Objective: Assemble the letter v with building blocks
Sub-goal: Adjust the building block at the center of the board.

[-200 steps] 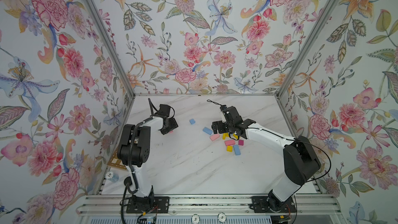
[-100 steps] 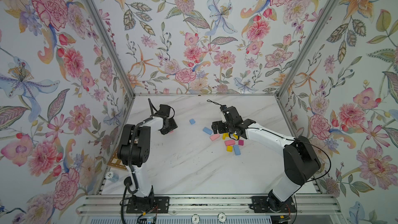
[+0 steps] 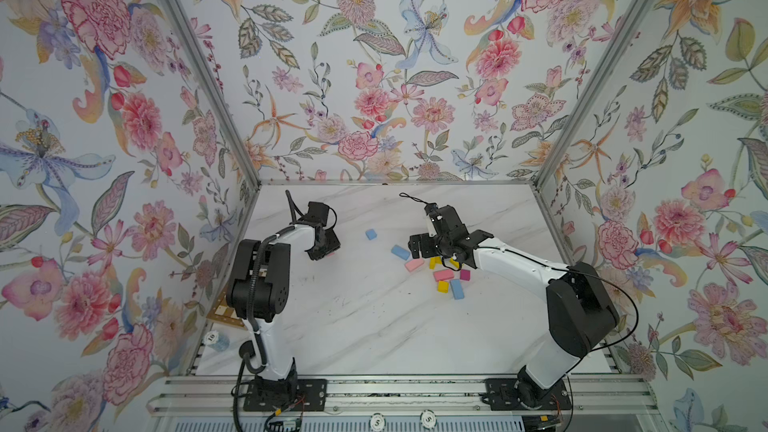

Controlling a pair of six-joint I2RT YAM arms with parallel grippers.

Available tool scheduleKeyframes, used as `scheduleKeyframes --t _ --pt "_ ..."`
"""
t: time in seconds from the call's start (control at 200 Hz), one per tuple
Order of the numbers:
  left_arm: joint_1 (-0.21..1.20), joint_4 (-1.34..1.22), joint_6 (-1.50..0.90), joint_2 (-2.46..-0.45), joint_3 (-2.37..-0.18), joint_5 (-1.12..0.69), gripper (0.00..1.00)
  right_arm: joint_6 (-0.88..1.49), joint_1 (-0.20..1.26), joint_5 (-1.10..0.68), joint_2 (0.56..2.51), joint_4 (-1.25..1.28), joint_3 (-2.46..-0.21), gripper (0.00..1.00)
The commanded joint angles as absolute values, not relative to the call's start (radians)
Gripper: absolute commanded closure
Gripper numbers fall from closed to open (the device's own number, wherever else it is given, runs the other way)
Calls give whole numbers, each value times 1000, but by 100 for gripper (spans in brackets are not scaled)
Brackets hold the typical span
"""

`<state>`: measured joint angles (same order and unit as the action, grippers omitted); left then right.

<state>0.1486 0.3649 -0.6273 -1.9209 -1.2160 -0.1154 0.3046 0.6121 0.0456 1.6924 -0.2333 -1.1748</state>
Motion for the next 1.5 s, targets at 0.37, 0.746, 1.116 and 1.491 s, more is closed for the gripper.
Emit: scheduleKeyframes --t 0.37,0.746,1.116,1.491 --pt "139 406 -649 -1960 -1248 -75 61 321 614 58 1668 -218 -1152 1" --pt "136 397 -669 -1962 -1246 -70 64 322 612 55 1669 -211 -1152 1" --pt "132 400 -670 -1968 -1252 -65 63 317 607 55 1663 -213 -1150 1" --pt "127 419 -663 -1969 -1262 -59 56 316 602 49 1663 -211 -1152 1"
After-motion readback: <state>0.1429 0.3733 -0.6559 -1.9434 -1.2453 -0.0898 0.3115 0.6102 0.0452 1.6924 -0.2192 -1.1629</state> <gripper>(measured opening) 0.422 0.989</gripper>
